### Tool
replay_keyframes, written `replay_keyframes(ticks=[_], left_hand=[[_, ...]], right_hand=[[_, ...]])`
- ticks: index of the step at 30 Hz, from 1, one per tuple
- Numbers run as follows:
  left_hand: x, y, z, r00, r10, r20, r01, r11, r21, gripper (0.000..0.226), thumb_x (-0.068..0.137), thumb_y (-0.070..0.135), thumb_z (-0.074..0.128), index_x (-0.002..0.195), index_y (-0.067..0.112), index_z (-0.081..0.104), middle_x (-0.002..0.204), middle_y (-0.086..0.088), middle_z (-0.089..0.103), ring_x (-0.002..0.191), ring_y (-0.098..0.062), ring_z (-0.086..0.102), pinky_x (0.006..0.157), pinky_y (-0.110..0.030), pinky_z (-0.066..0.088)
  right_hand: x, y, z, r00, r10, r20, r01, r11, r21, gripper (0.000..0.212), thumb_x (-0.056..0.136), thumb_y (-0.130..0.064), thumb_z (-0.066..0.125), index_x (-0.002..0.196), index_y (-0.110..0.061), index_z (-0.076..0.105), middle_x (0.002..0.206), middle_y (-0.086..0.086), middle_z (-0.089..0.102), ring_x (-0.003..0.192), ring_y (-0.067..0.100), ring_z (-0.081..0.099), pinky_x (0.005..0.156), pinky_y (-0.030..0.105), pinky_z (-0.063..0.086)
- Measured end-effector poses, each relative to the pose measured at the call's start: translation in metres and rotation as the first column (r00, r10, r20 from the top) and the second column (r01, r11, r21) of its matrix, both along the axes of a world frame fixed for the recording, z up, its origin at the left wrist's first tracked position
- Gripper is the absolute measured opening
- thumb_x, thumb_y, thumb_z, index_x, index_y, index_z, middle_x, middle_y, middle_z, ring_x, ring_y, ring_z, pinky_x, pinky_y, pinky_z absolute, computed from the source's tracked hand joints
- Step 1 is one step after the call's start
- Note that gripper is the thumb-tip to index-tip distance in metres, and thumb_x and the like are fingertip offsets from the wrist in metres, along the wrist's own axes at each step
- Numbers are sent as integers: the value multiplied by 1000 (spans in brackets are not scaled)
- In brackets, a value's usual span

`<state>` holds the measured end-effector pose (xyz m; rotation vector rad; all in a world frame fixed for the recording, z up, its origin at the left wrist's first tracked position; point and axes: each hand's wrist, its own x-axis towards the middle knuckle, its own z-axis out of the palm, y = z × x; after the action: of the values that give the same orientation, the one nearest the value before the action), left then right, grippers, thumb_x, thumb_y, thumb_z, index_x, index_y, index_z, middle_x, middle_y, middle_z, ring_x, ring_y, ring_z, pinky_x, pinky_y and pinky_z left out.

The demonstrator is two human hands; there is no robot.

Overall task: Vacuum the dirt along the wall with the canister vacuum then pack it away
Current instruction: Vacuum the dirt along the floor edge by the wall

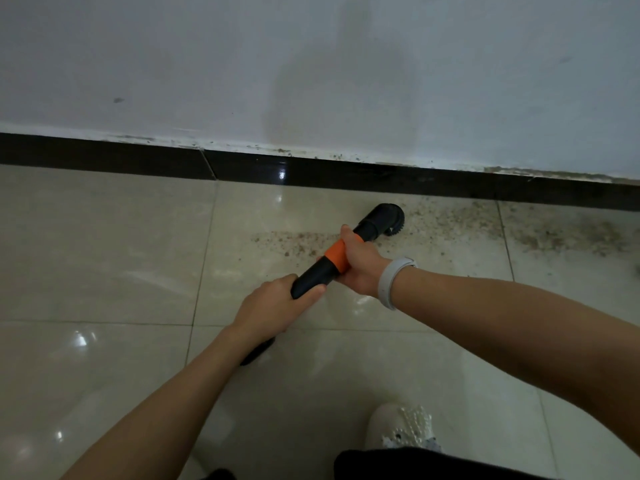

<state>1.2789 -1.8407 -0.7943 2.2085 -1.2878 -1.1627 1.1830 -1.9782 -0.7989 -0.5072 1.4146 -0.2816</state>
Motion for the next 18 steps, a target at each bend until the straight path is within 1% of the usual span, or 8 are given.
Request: replay_keyframes(ticks=[2, 4, 5, 7, 9, 11, 14, 18], left_hand=[[1, 2, 2, 998, 11, 65, -12, 1000, 1, 44, 83, 69, 43, 74, 26, 47, 64, 4, 59, 55, -13, 58, 52, -28, 43], [7, 8, 5, 987, 27, 160, -27, 1000, -1, 45, 81, 71, 40, 71, 28, 42, 63, 6, 56, 54, -11, 54, 48, -27, 35], [12, 12, 7, 978, 42, 204, -41, 999, -7, 46, 79, 73, 37, 70, 28, 40, 62, 7, 54, 54, -9, 52, 47, -26, 31], [22, 20, 11, 962, 97, 254, -92, 995, -29, 48, 77, 75, 35, 69, 28, 39, 60, 8, 52, 52, -7, 50, 46, -26, 28], [34, 32, 13, 949, 177, 263, -171, 984, -45, 48, 76, 76, 35, 70, 28, 40, 60, 8, 53, 54, -8, 50, 46, -26, 28], [45, 47, 13, 932, 243, 269, -237, 970, -58, 49, 76, 76, 35, 72, 28, 43, 61, 7, 55, 56, -11, 53, 47, -26, 30], [54, 68, 11, 910, 311, 272, -304, 950, -68, 49, 77, 75, 36, 73, 28, 45, 59, 5, 57, 53, -12, 54, 47, -27, 32], [61, 72, 6, 916, 364, 171, -359, 931, -59, 47, 78, 73, 40, 78, 28, 51, 62, 1, 62, 56, -17, 61, 56, -34, 50]], right_hand=[[3, -1, 0, 1000, -9, -10, 9, 1000, 1, 33, 95, -37, 51, 110, -10, 39, 120, 14, 51, 109, 37, 57, 89, 54, 50], [13, 2, 1, 1000, -6, 13, 6, 1000, 9, 26, 95, -35, 52, 98, -11, 42, 113, 14, 52, 105, 36, 58, 87, 52, 51], [21, 4, 3, 999, 1, 37, -2, 1000, 13, 25, 94, -34, 52, 96, -12, 41, 107, 13, 53, 98, 34, 61, 82, 50, 53], [40, 10, 8, 996, 25, 84, -27, 999, 18, 24, 94, -33, 53, 98, -12, 42, 96, 12, 55, 81, 29, 63, 64, 42, 55], [60, 17, 12, 989, 77, 125, -82, 996, 35, 22, 94, -31, 53, 92, -12, 42, 84, 10, 55, 68, 25, 62, 54, 37, 52], [80, 27, 14, 980, 129, 151, -140, 988, 62, 22, 94, -30, 52, 92, -11, 42, 79, 10, 54, 62, 24, 61, 54, 38, 52], [103, 44, 13, 961, 215, 174, -233, 968, 88, 28, 94, -30, 52, 108, -9, 41, 82, 9, 53, 60, 23, 63, 52, 35, 53], [114, 48, 16, 948, 269, 170, -286, 954, 85, 29, 94, -29, 53, 112, -11, 39, 84, 10, 55, 62, 25, 63, 54, 38, 53]])
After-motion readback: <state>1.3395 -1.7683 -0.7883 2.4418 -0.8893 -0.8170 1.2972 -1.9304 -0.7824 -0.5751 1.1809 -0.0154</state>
